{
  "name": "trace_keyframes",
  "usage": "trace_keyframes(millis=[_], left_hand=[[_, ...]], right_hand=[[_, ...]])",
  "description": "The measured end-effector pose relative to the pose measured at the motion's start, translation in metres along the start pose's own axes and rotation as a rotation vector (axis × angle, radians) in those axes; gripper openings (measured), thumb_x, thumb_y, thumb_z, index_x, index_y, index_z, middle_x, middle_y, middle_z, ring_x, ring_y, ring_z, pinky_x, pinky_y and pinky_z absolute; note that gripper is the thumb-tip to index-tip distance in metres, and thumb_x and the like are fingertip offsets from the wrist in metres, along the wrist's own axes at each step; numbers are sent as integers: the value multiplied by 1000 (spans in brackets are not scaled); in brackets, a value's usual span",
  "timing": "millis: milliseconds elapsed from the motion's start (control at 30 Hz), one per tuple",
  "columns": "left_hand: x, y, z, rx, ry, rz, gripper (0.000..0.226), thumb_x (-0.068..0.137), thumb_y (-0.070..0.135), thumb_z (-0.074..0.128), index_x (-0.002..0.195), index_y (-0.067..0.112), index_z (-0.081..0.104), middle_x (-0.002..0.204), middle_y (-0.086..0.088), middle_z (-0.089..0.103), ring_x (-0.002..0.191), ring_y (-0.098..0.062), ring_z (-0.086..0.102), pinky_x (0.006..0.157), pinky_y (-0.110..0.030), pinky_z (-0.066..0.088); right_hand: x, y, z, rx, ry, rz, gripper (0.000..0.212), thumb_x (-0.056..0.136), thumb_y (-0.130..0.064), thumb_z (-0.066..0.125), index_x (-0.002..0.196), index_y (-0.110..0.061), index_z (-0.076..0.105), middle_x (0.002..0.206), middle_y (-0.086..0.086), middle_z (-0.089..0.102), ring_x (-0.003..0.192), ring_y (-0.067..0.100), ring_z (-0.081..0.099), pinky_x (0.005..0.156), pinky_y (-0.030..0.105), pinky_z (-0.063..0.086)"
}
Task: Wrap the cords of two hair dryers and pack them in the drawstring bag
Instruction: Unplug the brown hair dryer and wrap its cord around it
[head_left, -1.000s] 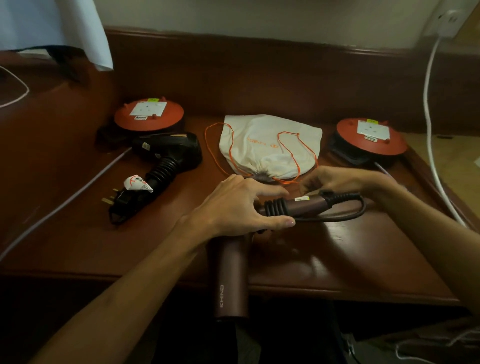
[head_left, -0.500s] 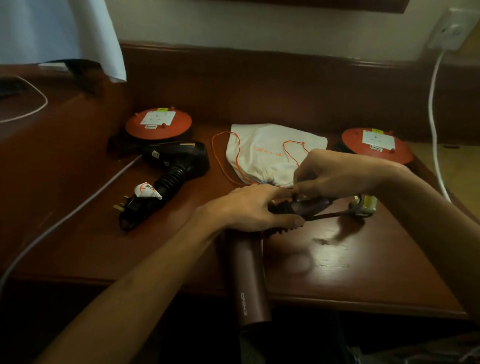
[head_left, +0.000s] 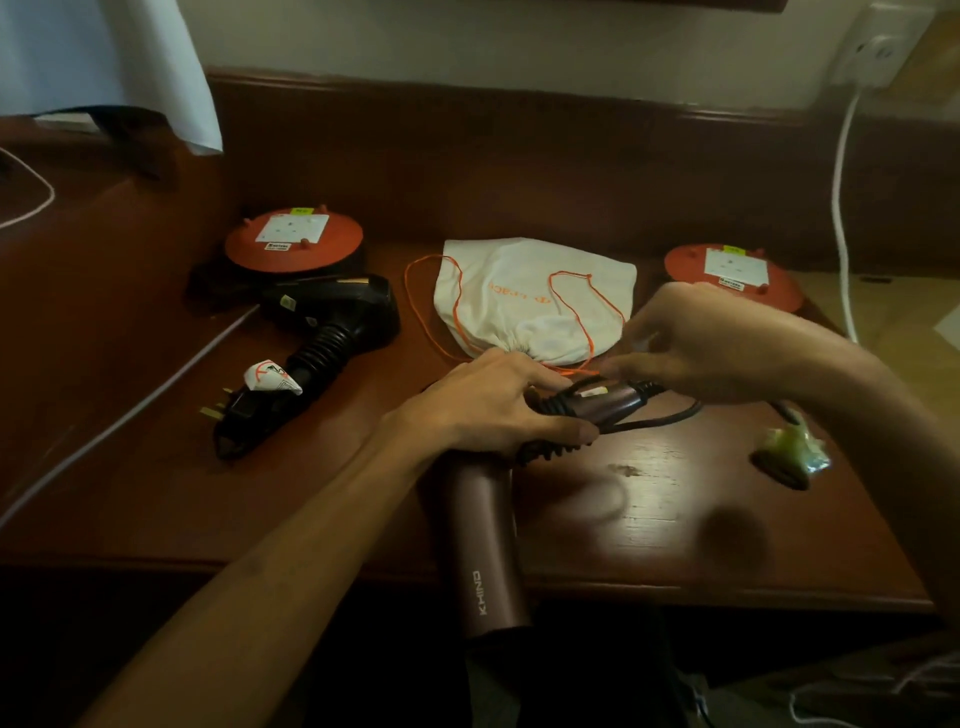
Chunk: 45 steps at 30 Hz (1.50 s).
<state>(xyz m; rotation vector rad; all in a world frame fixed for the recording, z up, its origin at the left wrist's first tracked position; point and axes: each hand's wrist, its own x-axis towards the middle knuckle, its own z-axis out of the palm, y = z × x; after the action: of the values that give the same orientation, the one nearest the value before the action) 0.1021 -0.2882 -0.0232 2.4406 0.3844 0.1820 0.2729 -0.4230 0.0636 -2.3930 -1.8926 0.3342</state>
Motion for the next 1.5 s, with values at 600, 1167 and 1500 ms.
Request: trace_keyframes(millis=[600, 1167, 1500], left_hand=[[-29, -9, -10, -555, 277, -100, 41, 77, 50, 77, 109, 24, 80, 98, 7, 80, 92, -11, 76, 93, -43, 58], [-31, -13, -9, -514, 288, -43, 40, 80, 34, 79, 116, 17, 78, 110, 5, 78, 107, -6, 71, 95, -25, 52], [-31, 0, 0, -207, 35, 13, 46, 77, 63, 77, 115, 37, 76, 107, 15, 76, 105, -3, 70, 95, -43, 56]], right_hand=[[-37, -12, 133, 505, 646, -257, 6, 96, -13, 64, 97, -7, 66, 117, 7, 72, 74, -1, 64, 68, 34, 55], [-22, 16, 121, 670, 348, -237, 37, 95, -39, 65, 72, -10, 65, 57, 5, 59, 48, 11, 50, 50, 26, 38], [45, 39, 61, 237, -326, -179, 24, 85, -2, 72, 75, -23, 74, 73, -1, 71, 70, 21, 65, 67, 32, 55]])
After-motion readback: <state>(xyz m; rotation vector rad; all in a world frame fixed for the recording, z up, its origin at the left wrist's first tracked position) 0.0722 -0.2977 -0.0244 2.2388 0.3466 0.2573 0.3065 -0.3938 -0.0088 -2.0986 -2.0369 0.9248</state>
